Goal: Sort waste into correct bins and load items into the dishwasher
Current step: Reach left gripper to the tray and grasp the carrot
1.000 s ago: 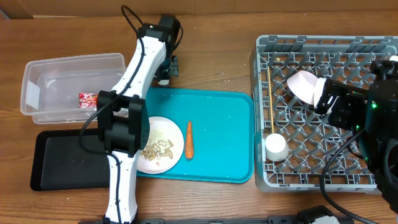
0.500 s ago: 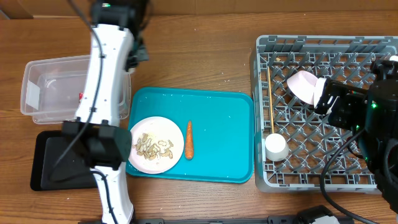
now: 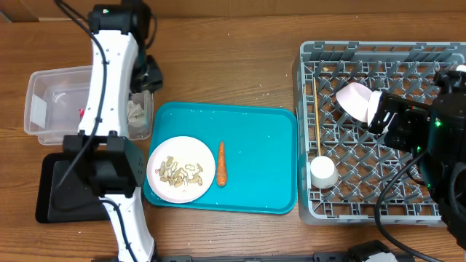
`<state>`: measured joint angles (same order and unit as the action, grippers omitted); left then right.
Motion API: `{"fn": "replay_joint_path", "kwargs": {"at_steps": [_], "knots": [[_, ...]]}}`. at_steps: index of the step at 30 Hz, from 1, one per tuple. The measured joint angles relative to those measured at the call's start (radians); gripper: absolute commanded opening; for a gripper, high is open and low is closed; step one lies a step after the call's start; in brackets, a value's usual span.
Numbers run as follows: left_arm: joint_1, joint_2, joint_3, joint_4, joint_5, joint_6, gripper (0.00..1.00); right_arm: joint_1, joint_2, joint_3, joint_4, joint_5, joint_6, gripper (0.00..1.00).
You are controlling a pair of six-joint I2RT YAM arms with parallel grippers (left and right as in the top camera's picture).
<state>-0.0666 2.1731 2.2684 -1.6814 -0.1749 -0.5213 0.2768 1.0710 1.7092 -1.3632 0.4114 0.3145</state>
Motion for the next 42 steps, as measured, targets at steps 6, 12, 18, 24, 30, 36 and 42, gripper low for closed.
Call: {"fn": "replay_joint_path", "kwargs": {"at_steps": [6,12,18,24,30,36,42], "knots": [[-0.238,-0.092,0.0,-0.003,0.03,0.003,0.56,0.0,0.0,0.0,0.0,0.0,0.0,1.0],[-0.488,-0.109,-0.107,0.061,0.043,-0.082,0.49,0.0,0.0,0.0,0.0,0.0,0.0,1.0],[-0.592,-0.109,-0.367,0.168,0.047,-0.207,0.47,0.0,0.0,0.0,0.001,0.0,0.0,1.0],[-0.601,-0.108,-0.552,0.27,0.083,-0.245,0.47,0.0,0.0,0.0,0.0,0.0,0.0,1.0],[-0.601,-0.108,-0.679,0.325,0.12,-0.259,0.52,0.0,0.0,0.0,0.0,0.0,0.0,1.0],[-0.597,-0.108,-0.743,0.347,0.143,-0.256,0.56,0.0,0.0,0.0,0.001,0.0,0.0,1.0],[-0.563,-0.108,-0.752,0.383,0.164,-0.221,0.56,0.0,0.0,0.0,0.0,0.0,0.0,1.0]]}}
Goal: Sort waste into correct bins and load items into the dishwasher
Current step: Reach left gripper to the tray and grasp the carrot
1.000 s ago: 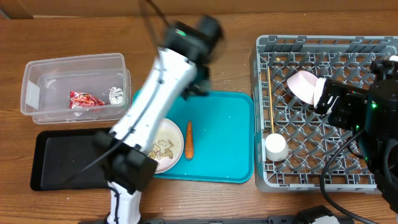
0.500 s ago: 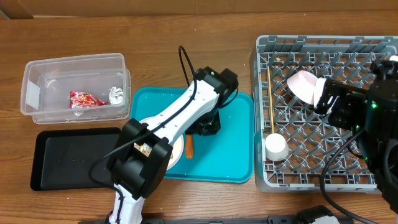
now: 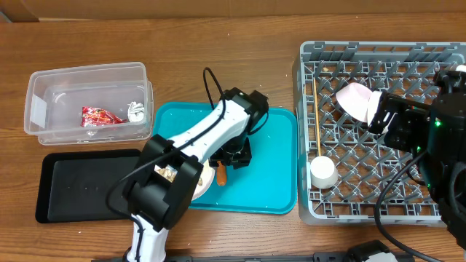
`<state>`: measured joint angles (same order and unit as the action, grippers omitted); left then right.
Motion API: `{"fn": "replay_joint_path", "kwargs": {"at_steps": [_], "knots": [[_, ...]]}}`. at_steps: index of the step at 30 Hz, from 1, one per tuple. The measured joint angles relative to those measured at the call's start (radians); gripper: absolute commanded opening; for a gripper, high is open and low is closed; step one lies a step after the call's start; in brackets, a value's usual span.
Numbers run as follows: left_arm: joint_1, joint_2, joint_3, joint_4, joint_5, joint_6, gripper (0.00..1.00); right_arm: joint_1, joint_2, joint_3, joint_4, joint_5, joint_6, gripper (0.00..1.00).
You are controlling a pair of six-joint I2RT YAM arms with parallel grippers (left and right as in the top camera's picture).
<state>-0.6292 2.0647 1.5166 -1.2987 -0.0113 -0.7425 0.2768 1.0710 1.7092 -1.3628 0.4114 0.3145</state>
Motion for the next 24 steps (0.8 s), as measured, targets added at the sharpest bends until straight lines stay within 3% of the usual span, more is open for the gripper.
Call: {"fn": "replay_joint_path", "kwargs": {"at_steps": [8,19,22,24], "knots": [[0.029,0.0,-0.002,0.056,0.023,0.09,0.55,0.0,0.0,0.0,0.0,0.0,0.0,1.0],[0.029,0.0,-0.018,0.068,0.032,0.12,0.54,0.0,0.0,0.0,0.0,0.0,0.0,1.0],[0.032,0.005,-0.021,0.07,0.05,0.14,0.51,0.0,0.0,0.0,0.0,0.0,0.0,1.0],[0.042,0.021,-0.021,0.069,0.065,0.156,0.41,0.0,0.0,0.0,0.0,0.0,0.0,1.0]]}}
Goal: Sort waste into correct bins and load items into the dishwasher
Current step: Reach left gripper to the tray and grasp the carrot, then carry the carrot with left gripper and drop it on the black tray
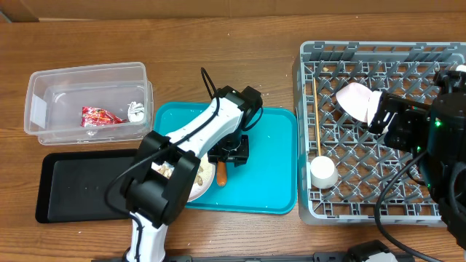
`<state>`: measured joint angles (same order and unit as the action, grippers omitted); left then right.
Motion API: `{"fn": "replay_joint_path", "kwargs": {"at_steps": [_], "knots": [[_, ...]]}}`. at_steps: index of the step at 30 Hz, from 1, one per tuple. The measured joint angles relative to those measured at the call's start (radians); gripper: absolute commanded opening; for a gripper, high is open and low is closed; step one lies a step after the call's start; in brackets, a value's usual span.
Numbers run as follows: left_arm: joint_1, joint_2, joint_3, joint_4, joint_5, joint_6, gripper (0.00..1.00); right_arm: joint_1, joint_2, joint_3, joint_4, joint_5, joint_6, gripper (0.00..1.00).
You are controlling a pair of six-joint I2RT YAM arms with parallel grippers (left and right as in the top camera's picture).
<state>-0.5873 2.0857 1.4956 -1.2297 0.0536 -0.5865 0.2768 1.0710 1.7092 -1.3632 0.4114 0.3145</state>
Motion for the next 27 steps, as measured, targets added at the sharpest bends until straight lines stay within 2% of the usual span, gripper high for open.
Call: {"fn": "replay_joint_path", "kwargs": {"at_steps": [6,11,14,18,20,27], "knots": [[0.024,0.019,-0.003,-0.002,0.015,0.018,0.33,0.0,0.0,0.0,0.001,0.0,0.0,1.0],[0.025,0.019,-0.003,0.001,0.02,0.019,0.35,0.0,0.0,0.0,0.0,0.0,0.0,1.0],[0.025,0.019,-0.003,0.015,0.022,0.031,0.3,0.0,0.0,0.0,0.0,0.0,0.0,1.0],[0.025,0.019,-0.003,0.018,0.023,0.048,0.15,0.0,0.0,0.0,0.0,0.0,0.0,1.0],[0.025,0.019,-0.003,0.018,0.023,0.048,0.18,0.0,0.0,0.0,0.0,0.0,0.0,1.0],[0.025,0.021,0.023,-0.024,0.012,0.06,0.16,0.0,0.0,0.0,0.0,0.0,0.0,1.0]]}}
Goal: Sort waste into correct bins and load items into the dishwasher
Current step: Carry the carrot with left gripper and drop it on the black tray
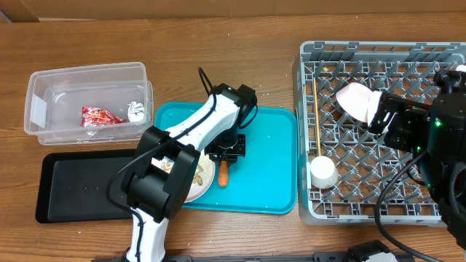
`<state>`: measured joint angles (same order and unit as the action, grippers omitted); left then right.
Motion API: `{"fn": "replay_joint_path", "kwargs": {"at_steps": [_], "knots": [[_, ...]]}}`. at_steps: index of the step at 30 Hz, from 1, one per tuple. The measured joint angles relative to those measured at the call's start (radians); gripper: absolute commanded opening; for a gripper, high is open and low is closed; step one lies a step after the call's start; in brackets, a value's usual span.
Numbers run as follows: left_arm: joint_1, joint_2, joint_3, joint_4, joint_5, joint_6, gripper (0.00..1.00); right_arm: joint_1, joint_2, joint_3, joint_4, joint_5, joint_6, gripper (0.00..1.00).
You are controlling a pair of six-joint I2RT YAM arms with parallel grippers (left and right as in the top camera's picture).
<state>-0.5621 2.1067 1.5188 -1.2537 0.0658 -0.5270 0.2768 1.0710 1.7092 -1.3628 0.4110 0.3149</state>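
An orange carrot [224, 175] lies on the teal tray [269, 167]. Only its lower half shows, below my left gripper [226, 151], which sits low over its upper end; the jaws are hidden from above. Beside it stands a white plate [195, 183] of food scraps, partly under the left arm. In the grey dish rack [378, 204], my right gripper [377, 113] touches the rim of a tilted pink-and-white bowl [353, 97]; its grip cannot be made out. A white cup [323, 172] and a chopstick [317, 116] also lie in the rack.
A clear plastic bin [44, 109] at the left holds a red wrapper [100, 115] and a crumpled white scrap [135, 110]. A black tray [80, 185] lies below it. The rack fills the right side of the wooden table.
My left gripper has shifted slightly left and up over the carrot's upper end. The carrot, the plate and the right arm look unchanged.
At first my left arm reached over the clear bin, and the carrot and plate lay uncovered on the teal tray. Then it was over the tray by the carrot, and it has edged onto the carrot's upper end. The right arm stayed at the bowl throughout.
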Motion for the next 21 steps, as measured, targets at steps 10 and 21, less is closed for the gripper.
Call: {"fn": "replay_joint_path", "kwargs": {"at_steps": [10,21], "knots": [[0.017,0.009,0.541,-0.36,-0.174,0.005,0.16,0.0,0.0,0.0,0.0,0.001,0.0,1.0],[0.49,-0.012,0.705,-0.352,-0.241,-0.111,0.04,0.0,0.0,0.0,0.0,0.0,0.0,1.0]]}}
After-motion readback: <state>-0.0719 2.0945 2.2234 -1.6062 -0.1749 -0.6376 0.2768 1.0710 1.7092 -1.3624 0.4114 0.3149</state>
